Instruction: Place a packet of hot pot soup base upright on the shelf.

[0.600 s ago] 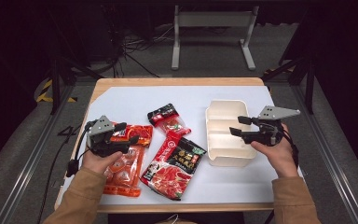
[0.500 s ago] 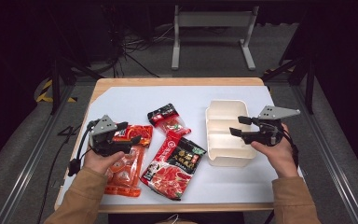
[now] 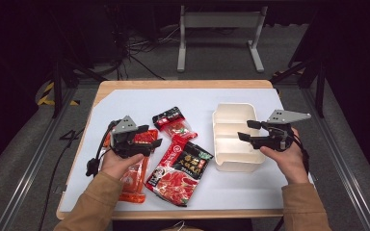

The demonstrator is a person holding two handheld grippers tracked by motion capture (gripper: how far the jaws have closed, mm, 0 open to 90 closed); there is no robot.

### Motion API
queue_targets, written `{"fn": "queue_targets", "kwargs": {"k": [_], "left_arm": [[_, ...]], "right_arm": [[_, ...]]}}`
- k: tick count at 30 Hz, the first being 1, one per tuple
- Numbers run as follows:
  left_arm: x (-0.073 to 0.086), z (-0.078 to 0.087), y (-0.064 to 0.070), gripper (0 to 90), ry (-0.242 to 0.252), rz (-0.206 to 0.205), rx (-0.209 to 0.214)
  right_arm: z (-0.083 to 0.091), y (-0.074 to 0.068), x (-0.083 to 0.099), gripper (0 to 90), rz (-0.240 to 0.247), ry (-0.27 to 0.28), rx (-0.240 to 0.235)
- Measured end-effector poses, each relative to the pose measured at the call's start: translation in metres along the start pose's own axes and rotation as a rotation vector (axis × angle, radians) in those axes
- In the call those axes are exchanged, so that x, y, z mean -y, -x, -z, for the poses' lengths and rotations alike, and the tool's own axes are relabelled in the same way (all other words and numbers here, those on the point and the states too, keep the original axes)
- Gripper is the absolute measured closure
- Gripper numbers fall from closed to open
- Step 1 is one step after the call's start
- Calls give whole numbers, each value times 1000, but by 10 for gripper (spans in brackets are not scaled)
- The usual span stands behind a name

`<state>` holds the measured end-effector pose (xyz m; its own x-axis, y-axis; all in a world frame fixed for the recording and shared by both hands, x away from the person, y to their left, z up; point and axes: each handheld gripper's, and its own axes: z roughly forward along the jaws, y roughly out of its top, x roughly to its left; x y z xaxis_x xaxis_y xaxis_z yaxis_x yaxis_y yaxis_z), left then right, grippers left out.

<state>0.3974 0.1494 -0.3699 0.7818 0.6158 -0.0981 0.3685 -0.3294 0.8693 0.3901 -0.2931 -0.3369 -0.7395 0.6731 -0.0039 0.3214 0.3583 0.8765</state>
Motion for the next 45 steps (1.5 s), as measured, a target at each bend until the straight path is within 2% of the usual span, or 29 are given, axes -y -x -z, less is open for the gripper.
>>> {"fn": "queue_targets", "kwargs": {"k": [2,6,8,12,19,22,25,30,34,36,40,43,45], "left_arm": [[-1,-6,3,279,-15,1,15],[-1,-19,6,286,-53,-24,16],[0,-25,7,311,-62,-25,12],[1,-35,10,304,-79,-6,22],[6,-53,12,309,-151,-4,42],[8,-60,11,266,-195,-3,44],[10,-65,10,272,-226,-10,42],[13,-73,6,309,-258,9,45],[17,-81,0,327,-319,54,46],[18,-85,-1,350,-345,57,44],[19,-90,-3,375,-349,67,44],[20,-93,-3,358,-358,77,35],[20,-96,-3,356,-364,70,49]], "right_arm": [[-1,0,1,393,-4,-3,-3],[-2,-1,1,393,-2,-5,-5],[-3,-2,0,392,1,-6,-5],[-3,-3,0,386,6,-6,-9],[-6,-5,1,379,10,-13,-15],[-6,-5,1,378,13,-14,-16],[-6,-6,1,378,14,-17,-16],[-8,-7,2,378,17,-24,-16],[-8,-8,4,378,17,-31,-12],[-8,-9,5,378,17,-35,-10],[-9,-10,7,374,21,-47,-7],[-10,-12,8,367,21,-55,-9],[-10,-12,8,361,25,-58,-10]]}}
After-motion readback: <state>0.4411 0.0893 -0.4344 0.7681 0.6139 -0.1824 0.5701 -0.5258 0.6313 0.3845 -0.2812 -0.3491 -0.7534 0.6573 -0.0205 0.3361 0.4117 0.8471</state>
